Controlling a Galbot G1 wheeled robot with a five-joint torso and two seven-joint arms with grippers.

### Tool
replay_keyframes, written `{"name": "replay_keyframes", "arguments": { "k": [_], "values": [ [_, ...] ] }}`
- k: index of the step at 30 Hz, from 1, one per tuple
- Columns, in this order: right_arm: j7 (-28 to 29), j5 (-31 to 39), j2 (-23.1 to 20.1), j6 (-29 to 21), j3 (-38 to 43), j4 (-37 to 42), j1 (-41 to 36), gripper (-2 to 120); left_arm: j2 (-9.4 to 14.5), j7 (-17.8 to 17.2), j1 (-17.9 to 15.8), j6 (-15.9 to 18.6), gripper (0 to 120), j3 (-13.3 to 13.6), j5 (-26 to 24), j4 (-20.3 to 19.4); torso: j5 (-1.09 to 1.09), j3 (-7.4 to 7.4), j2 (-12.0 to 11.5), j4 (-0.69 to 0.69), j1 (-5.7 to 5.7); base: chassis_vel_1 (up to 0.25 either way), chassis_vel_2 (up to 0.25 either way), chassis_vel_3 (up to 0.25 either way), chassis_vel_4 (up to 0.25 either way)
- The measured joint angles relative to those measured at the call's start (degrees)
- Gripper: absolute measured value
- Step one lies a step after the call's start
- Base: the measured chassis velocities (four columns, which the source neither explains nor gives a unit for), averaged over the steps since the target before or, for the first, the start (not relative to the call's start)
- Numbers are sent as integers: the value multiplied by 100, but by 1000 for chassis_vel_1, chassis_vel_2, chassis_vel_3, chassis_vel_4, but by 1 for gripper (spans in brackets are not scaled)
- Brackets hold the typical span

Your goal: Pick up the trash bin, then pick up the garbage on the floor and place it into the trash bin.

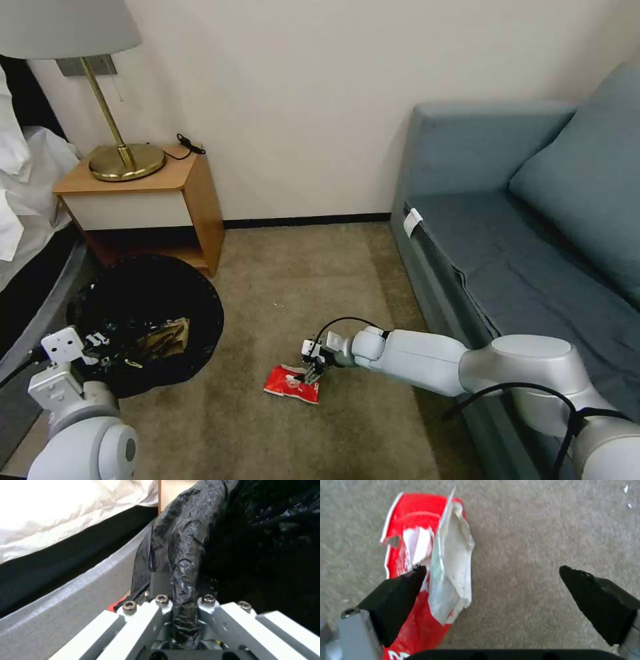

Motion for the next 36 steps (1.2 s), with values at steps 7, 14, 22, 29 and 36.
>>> {"name": "replay_keyframes", "arguments": {
  "k": [7,14,22,29,36],
  "values": [
    [-69,-102,85,75,92,-167,-152,90,21,0,-15,0,2,-2,2,20,1,0,0,0,0,0,0,0,0],
    [-199,-192,167,279,124,-335,-283,64,26,-1,-3,-20,2,-13,3,26,1,0,0,0,0,0,0,0,0],
    [-219,-204,113,391,135,-238,-300,34,27,-1,-17,-33,2,-19,7,50,1,0,0,0,0,0,0,0,0],
    [-228,-190,18,480,144,-88,-292,13,17,-1,-17,-34,2,-7,22,49,1,0,0,0,0,0,0,0,0],
    [-127,-95,-105,505,152,198,-181,0,15,-3,-40,-19,2,-6,22,16,1,0,0,0,0,0,0,0,0]
  ]
}}
